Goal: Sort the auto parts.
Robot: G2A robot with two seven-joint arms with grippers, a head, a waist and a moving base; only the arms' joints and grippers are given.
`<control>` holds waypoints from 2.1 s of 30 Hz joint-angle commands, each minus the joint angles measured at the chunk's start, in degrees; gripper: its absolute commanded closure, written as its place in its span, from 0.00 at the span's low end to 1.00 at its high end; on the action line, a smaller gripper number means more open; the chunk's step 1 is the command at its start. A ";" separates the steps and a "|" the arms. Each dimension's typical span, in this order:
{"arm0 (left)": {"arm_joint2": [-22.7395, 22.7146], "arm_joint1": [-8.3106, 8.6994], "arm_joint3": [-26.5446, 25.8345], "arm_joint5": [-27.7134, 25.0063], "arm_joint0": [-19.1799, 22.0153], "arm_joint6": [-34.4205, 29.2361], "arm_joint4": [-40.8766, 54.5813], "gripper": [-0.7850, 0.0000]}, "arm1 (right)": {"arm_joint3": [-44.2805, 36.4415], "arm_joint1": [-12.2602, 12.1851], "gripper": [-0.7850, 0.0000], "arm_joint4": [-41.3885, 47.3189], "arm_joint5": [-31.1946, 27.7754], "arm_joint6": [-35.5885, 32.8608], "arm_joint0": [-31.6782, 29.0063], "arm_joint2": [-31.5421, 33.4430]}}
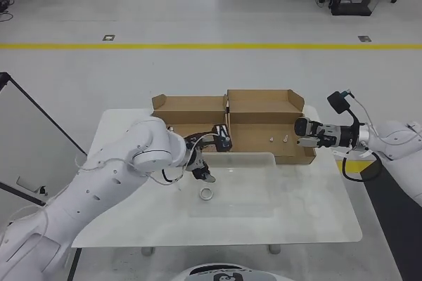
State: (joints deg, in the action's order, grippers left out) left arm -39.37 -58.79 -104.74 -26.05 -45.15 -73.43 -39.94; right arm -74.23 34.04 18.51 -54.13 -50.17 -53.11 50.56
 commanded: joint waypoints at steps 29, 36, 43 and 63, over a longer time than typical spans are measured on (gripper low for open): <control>24.72 -3.25 11.33 -6.06 19.14 1.25 15.12 0.00 | 0.00 0.00 0.00 0.00 0.00 0.00 0.00 0.00; 27.04 -3.18 13.27 -8.51 20.32 3.70 15.21 0.08 | 0.00 0.00 0.00 0.00 0.00 0.00 0.00 0.00; 28.43 -3.18 13.77 -9.19 20.56 4.39 16.20 0.45 | 0.00 0.00 0.00 0.00 0.00 0.00 0.00 0.00; 29.63 -3.70 16.42 -12.99 17.19 8.19 9.05 0.58 | 0.00 0.00 0.00 0.00 0.00 0.00 0.00 0.00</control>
State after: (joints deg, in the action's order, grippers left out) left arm -9.74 -62.41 -88.51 -38.88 -27.73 -65.41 -30.42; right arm -74.23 34.04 18.51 -54.13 -50.17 -53.11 50.56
